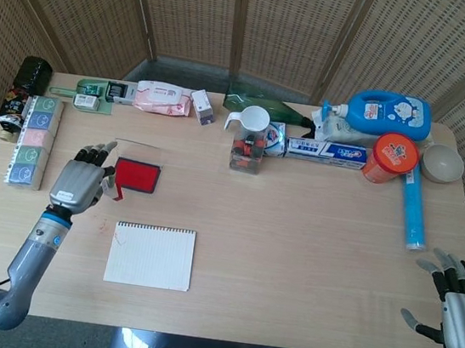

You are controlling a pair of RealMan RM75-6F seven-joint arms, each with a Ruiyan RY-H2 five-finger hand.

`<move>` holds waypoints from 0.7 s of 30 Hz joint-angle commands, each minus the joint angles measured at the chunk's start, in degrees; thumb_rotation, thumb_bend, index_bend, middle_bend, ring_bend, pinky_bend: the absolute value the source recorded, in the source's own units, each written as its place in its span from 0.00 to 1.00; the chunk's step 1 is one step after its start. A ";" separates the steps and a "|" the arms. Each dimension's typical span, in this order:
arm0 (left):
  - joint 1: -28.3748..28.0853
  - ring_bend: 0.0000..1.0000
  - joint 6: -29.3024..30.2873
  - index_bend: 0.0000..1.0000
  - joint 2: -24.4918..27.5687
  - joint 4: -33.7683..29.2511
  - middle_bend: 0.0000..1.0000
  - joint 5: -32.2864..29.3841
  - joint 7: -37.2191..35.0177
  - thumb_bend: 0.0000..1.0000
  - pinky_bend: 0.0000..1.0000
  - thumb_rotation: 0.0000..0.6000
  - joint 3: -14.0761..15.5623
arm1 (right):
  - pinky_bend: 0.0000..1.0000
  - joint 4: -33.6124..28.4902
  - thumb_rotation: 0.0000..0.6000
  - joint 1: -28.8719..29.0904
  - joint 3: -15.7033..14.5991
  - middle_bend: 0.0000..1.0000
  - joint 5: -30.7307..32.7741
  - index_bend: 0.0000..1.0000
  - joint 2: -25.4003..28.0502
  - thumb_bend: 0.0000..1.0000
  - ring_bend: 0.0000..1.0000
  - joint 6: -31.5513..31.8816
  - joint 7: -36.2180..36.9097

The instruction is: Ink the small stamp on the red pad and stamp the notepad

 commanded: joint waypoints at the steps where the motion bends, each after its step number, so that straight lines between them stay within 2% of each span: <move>1: 1.02 0.09 -0.91 0.60 2.01 -2.09 0.00 3.15 -1.00 0.41 0.11 1.00 2.72 | 0.00 -0.07 1.00 -0.06 -0.04 0.10 -0.11 0.21 0.04 0.07 0.04 0.12 0.05; 7: 2.23 0.09 -1.46 0.60 3.18 -3.59 0.00 8.26 -2.02 0.41 0.11 1.00 6.91 | 0.01 -0.23 1.00 -0.12 -0.14 0.10 -0.48 0.21 0.20 0.07 0.04 0.33 0.24; 16: 3.36 0.09 -1.58 0.60 3.50 -3.94 0.00 13.92 -3.49 0.41 0.11 1.00 10.50 | 0.00 -0.25 1.00 -0.13 -0.05 0.10 -0.35 0.21 0.38 0.07 0.04 0.39 0.58; 21: 4.21 0.09 -1.53 0.60 4.73 -4.03 0.00 19.71 -6.70 0.41 0.11 1.00 13.47 | 0.00 -0.30 1.00 -0.18 0.00 0.10 -0.32 0.21 0.45 0.07 0.04 0.53 0.71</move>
